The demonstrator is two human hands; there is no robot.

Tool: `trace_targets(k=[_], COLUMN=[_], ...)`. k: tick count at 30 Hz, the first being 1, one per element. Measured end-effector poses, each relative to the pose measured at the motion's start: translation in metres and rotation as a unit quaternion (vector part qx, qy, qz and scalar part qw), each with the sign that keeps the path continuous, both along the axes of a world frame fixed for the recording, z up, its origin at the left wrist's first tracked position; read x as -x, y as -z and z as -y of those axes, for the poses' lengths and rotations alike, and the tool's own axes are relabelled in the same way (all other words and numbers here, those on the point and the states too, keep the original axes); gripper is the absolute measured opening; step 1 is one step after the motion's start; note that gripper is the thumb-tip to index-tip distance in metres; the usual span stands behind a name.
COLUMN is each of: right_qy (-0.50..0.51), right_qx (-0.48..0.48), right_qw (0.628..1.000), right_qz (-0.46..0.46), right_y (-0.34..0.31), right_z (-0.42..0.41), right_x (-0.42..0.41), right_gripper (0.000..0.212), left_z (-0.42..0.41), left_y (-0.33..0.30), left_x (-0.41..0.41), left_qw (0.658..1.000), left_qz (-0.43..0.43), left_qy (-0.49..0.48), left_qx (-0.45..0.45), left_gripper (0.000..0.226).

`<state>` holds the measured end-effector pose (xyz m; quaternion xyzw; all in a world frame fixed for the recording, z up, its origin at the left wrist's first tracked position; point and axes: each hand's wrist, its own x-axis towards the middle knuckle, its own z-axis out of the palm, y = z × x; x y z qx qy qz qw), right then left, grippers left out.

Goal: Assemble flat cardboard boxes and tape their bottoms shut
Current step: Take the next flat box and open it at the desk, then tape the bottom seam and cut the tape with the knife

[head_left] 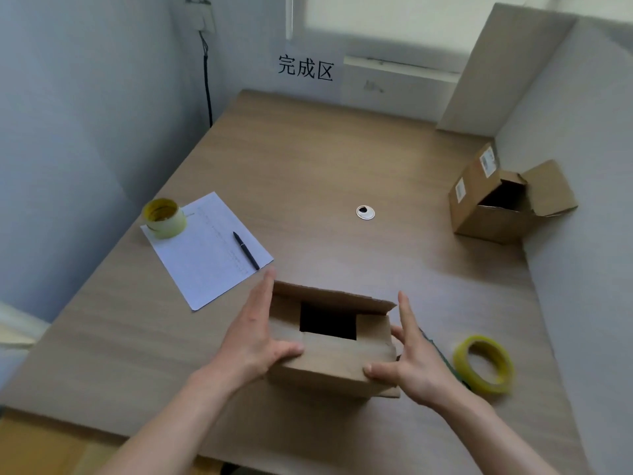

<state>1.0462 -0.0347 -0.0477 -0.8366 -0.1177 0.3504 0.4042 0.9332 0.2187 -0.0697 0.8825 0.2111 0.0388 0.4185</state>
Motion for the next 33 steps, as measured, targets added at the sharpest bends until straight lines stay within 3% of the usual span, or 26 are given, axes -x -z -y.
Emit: trace_targets(k=[3, 5, 7, 9, 12, 18, 22, 24, 27, 33], right_qy=[-0.031, -0.012, 0.064, 0.123, 0.140, 0.135, 0.115, 0.115, 0.118, 0.090], right_qx=[-0.030, -0.070, -0.108, -0.081, -0.052, -0.055, -0.047, -0.047, -0.045, -0.078], right_qw=[0.999, 0.996, 0.990, 0.982, 0.973, 0.965, 0.967, 0.965, 0.963, 0.975], right_qz=[0.028, 0.048, 0.069, 0.117, 0.173, 0.219, 0.222, 0.232, 0.237, 0.190], right_y=[0.000, 0.005, 0.012, 0.019, 0.027, 0.040, 0.041, 0.041, 0.043, 0.038], right_z=[-0.006, -0.012, -0.021, -0.033, -0.040, -0.032, -0.033, -0.034, -0.034, -0.024], right_x=[0.006, 0.012, 0.017, 0.018, 0.016, 0.013, 0.006, 0.006, 0.007, 0.002], right_gripper=[0.116, 0.090, 0.054, 0.027, 0.015, 0.015, 0.014, 0.016, 0.017, 0.008], left_z=[-0.006, -0.003, 0.006, 0.017, 0.035, 0.049, 0.049, 0.052, 0.065, 0.073], left_y=[0.005, 0.014, 0.024, 0.026, 0.023, 0.027, 0.014, 0.009, 0.008, 0.010], left_x=[0.000, 0.007, 0.013, 0.012, 0.005, 0.007, 0.002, -0.002, -0.011, -0.016], left_qw=[0.998, 0.995, 0.994, 0.995, 0.989, 0.981, 0.986, 0.993, 0.964, 0.958], left_qz=[0.035, 0.050, 0.066, 0.089, 0.135, 0.157, 0.107, 0.019, -0.102, -0.090], left_qy=[0.040, 0.075, 0.076, 0.034, -0.054, -0.110, -0.128, -0.097, -0.040, -0.073], left_qx=[-0.028, -0.051, -0.041, -0.028, -0.024, -0.023, 0.006, -0.070, -0.240, -0.261], left_gripper=[0.084, 0.050, 0.037, 0.026, 0.003, 0.015, 0.016, 0.004, 0.038, 0.030])
